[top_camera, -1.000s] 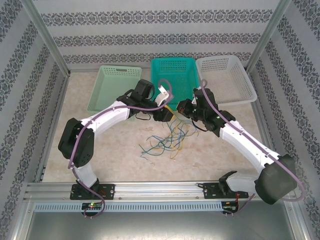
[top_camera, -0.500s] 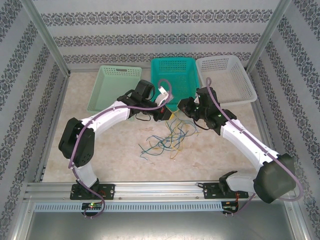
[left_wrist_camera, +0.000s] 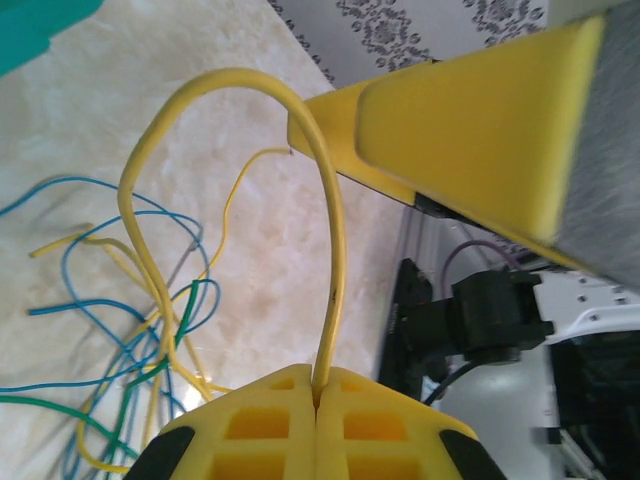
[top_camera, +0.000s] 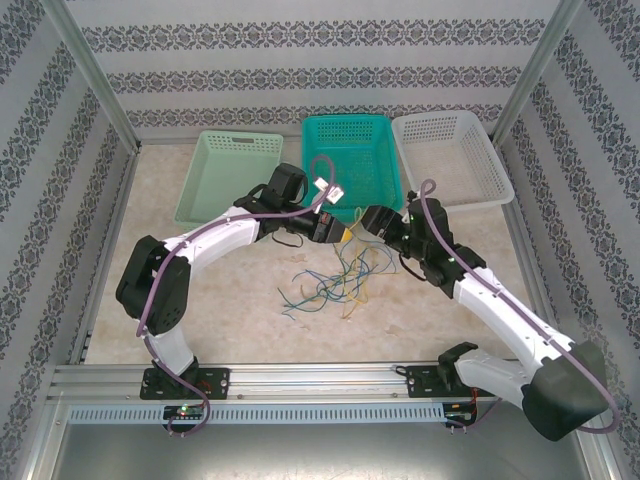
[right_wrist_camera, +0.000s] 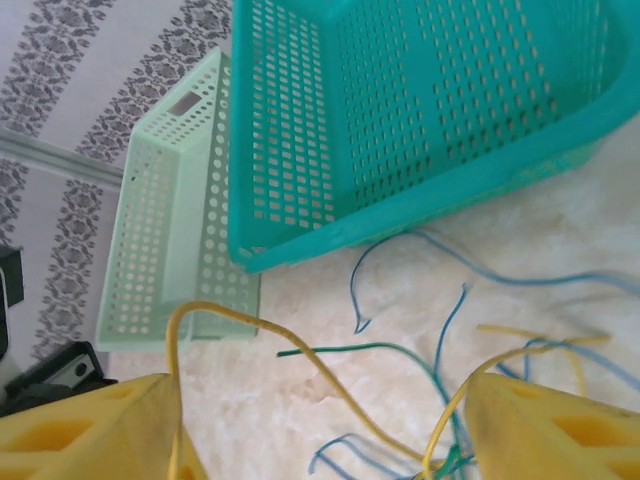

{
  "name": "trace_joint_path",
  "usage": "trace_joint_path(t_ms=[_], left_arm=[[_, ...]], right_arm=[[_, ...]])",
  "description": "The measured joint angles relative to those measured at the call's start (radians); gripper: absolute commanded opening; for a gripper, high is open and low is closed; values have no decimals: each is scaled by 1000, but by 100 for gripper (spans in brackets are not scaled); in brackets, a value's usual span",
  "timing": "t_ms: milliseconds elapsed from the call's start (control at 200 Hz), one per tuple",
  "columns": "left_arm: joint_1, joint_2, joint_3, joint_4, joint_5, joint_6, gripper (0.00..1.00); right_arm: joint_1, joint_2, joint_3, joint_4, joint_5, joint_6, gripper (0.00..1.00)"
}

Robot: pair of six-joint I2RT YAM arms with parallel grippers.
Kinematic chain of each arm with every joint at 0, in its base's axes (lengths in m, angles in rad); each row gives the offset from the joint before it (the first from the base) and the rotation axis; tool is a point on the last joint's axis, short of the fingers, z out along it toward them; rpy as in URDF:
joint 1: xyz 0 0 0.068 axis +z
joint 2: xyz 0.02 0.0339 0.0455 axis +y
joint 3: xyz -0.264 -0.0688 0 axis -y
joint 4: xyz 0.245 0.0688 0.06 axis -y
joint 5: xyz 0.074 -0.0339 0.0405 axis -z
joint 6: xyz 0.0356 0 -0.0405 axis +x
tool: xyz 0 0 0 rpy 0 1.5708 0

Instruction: Untangle the cables

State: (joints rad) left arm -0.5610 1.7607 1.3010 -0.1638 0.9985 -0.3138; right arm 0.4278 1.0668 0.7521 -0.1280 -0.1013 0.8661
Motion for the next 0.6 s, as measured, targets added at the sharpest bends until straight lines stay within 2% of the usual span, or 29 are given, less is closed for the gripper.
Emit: trace_joint_path(t_ms=[135,340,480,599], left_arm=[[0,0,-1,37,41,-85,0],[6,-6,-16,122,80,-208,0],[7,-8,-19,165,101,-266,0],[7,-15,-36,204,111,-304,0]], right_arm=[[1,-32,-79,50,24,-99,56],[39,-5,-122,84,26,-196,60],[82,48,-122,135,22,-243,60],[105,109,-114,169,18,-272,54]])
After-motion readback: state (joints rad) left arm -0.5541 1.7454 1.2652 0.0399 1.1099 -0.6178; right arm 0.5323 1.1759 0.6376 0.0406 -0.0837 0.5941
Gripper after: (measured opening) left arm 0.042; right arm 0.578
